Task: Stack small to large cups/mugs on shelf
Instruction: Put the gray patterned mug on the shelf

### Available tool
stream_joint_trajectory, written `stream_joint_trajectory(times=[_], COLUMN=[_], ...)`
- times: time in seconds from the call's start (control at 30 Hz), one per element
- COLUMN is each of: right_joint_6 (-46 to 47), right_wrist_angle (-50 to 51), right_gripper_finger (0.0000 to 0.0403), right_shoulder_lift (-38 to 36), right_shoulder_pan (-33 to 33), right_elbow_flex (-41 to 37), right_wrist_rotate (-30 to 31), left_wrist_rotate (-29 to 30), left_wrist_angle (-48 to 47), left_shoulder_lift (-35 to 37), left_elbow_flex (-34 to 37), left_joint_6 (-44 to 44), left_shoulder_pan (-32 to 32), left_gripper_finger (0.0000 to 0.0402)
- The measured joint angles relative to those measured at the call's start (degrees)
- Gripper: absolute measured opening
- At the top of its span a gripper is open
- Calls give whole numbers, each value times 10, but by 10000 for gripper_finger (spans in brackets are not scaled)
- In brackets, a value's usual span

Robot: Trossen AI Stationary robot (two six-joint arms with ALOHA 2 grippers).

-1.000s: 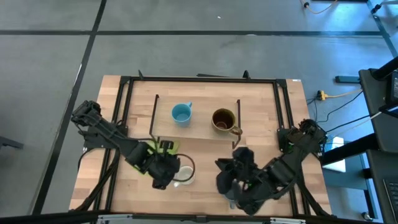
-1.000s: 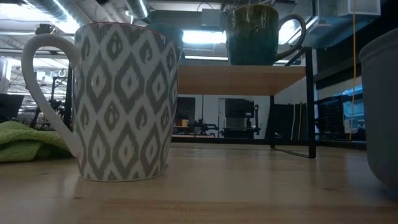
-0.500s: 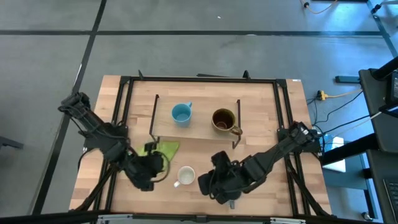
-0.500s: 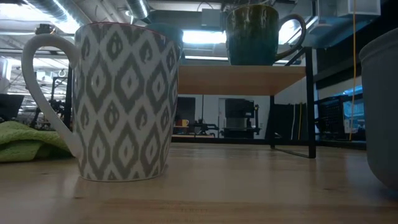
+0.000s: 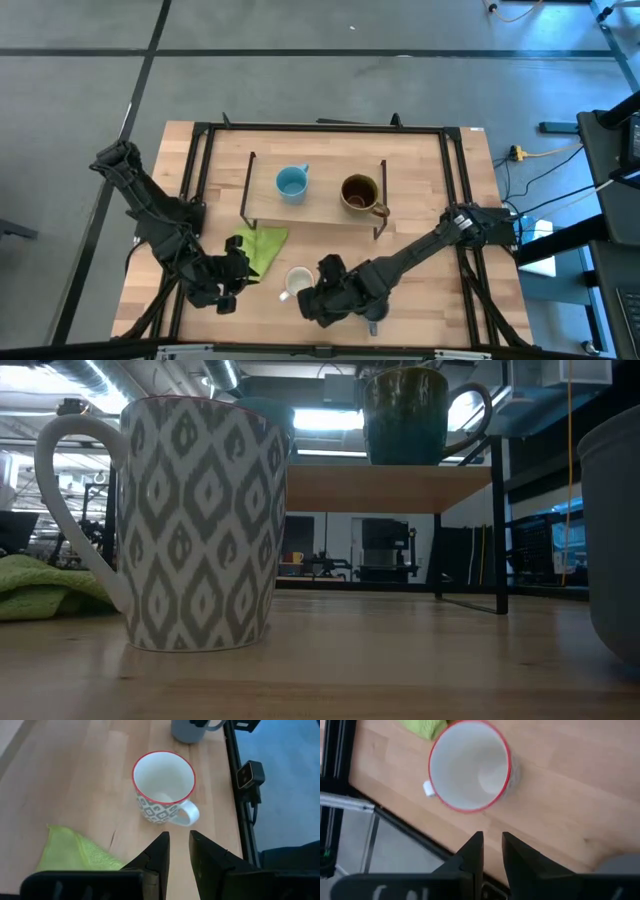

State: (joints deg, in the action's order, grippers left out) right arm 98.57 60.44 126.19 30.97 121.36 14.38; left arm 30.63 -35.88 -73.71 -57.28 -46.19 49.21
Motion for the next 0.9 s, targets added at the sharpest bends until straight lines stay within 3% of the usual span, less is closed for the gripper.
stream_joint_trajectory(times=[0.2, 0.53, 0.9], right_joint_6=[-11, -11, 22], right_wrist_angle=[5, -6, -11], right_gripper_finger=[82, 161, 166], right_shoulder_lift=[3, 23, 46], right_shoulder_pan=[-13, -33, -35], right_elbow_flex=[0, 0, 0], right_wrist_rotate=[19, 9, 5], left_wrist_rotate=[0, 8, 19], left_wrist_angle=[10, 1, -24], left_shoulder_lift=[0, 0, 0], left_elbow_flex=[9, 9, 9], left_joint_6=[0, 17, 17], left_shoulder_pan=[4, 1, 0], left_gripper_finger=[69, 69, 69])
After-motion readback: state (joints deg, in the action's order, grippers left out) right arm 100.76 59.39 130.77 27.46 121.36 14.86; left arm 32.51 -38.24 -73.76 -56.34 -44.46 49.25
